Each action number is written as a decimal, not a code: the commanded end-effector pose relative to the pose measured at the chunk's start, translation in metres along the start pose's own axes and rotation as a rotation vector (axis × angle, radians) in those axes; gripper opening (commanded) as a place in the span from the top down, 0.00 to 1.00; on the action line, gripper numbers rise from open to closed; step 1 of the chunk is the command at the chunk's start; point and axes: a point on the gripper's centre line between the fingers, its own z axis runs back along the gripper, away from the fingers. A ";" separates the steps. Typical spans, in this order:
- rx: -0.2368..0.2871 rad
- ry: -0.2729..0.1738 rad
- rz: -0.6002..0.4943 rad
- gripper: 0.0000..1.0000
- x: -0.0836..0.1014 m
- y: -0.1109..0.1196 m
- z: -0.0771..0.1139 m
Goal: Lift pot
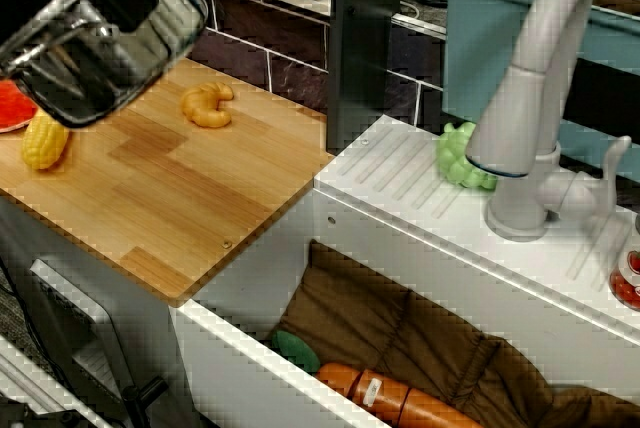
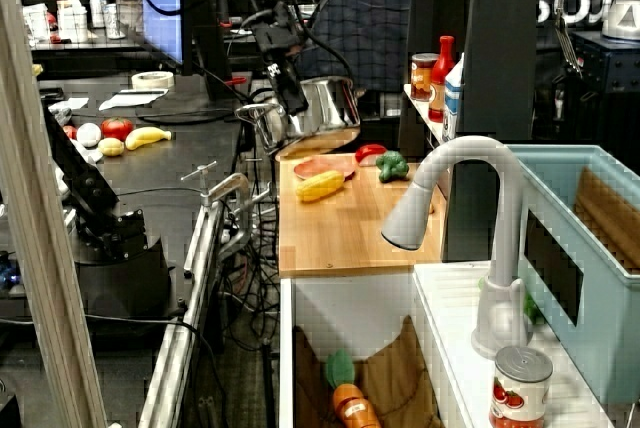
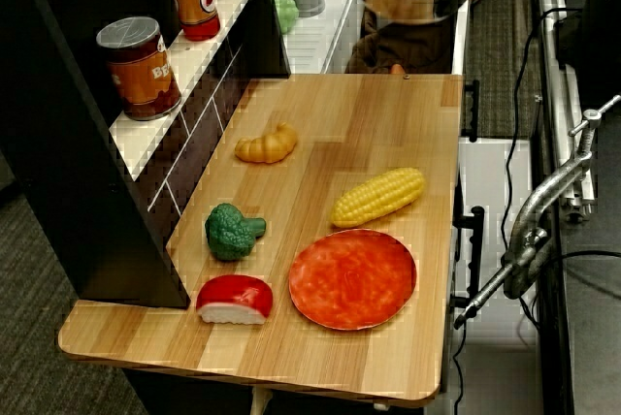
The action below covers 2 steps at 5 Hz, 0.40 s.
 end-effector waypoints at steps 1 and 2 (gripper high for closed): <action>0.021 -0.032 -0.030 1.00 0.000 -0.003 0.010; 0.026 -0.018 -0.026 1.00 0.000 -0.003 0.006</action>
